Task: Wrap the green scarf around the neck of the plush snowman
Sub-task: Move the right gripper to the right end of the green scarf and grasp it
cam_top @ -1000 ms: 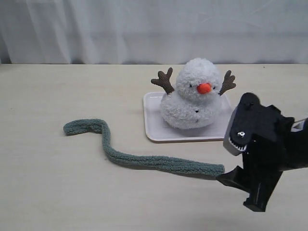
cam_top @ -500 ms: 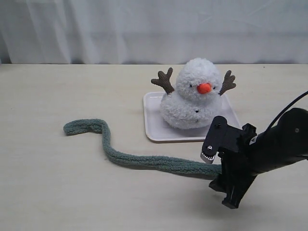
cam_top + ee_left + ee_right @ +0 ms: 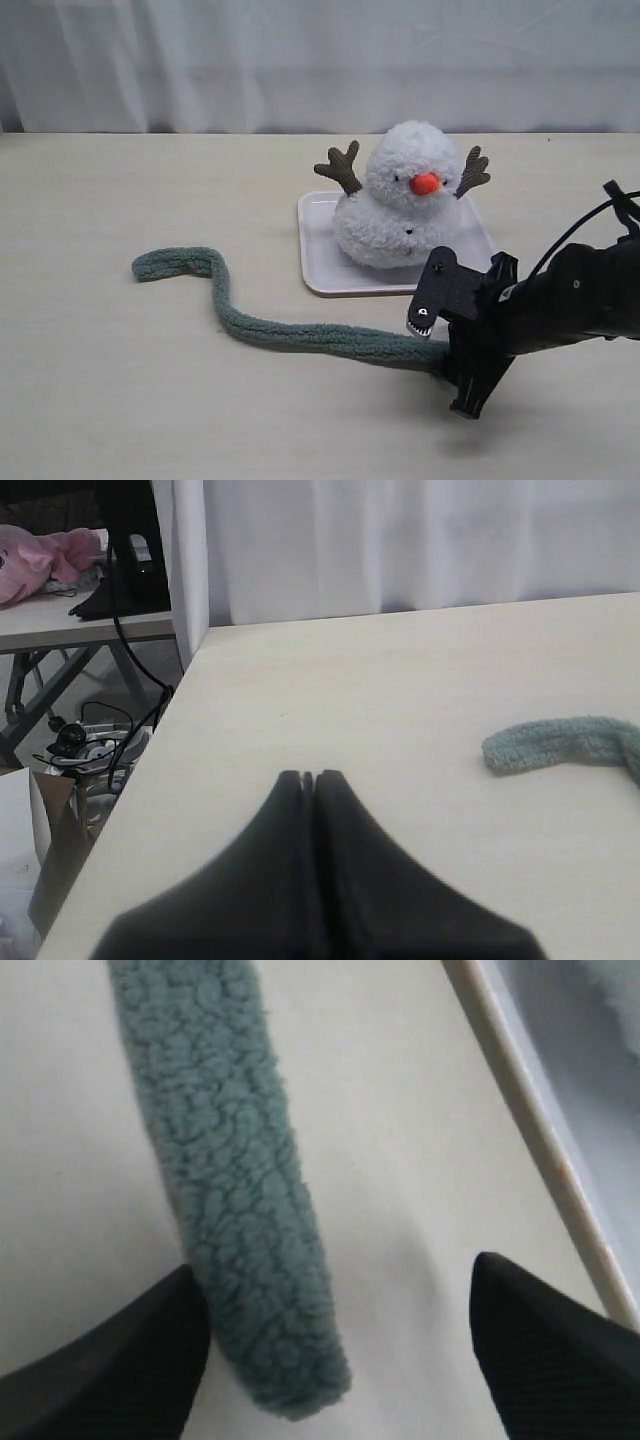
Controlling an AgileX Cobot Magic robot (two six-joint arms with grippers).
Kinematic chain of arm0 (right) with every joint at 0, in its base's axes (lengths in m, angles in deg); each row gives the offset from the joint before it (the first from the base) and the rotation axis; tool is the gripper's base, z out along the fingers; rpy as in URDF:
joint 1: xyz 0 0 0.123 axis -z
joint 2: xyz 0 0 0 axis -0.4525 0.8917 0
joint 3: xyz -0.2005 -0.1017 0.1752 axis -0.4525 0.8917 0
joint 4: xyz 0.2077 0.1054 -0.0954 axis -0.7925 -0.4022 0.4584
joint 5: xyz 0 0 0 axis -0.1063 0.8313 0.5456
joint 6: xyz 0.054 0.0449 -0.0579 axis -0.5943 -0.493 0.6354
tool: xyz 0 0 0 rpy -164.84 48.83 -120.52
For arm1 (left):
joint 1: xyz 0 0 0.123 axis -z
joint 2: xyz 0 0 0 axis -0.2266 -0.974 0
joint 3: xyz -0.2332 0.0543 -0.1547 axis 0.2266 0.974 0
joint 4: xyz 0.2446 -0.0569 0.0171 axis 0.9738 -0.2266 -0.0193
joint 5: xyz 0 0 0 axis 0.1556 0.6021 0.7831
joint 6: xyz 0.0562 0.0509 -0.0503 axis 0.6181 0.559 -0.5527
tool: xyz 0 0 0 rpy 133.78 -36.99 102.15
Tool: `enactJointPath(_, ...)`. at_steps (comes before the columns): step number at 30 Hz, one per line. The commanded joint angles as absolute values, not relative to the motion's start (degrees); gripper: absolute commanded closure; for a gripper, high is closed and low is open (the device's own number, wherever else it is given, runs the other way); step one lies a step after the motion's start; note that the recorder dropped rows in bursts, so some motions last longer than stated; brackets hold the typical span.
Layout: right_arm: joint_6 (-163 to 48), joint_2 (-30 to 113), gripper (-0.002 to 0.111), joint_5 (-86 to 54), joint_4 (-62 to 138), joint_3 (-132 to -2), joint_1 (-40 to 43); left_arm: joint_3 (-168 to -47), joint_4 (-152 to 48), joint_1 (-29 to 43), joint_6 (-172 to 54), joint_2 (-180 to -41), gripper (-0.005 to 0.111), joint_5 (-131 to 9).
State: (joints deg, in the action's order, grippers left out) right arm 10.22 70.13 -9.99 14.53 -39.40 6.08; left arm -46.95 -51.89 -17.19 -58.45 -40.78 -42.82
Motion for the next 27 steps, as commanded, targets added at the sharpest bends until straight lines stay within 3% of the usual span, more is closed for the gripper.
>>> enactJointPath(1,11.55,72.76,0.039,-11.98,15.03,-39.12,5.95,-46.75,-52.06,-16.99,-58.54,-40.65,0.107,-43.21)
enactJointPath(5,11.55,73.35,0.05,-10.41,15.03,-39.12,5.95,-46.75,-52.06,-16.99,-58.54,-40.65,0.107,-43.21)
enactJointPath(12,16.66,72.88,0.104,-0.75,15.03,-40.52,1.71,-46.75,-52.06,-16.99,-58.54,-40.65,0.107,-43.21)
enactJointPath(27,12.88,50.34,0.104,0.34,27.56,-45.45,-12.32,-46.75,-52.06,-16.99,-58.54,-40.65,0.107,-43.21)
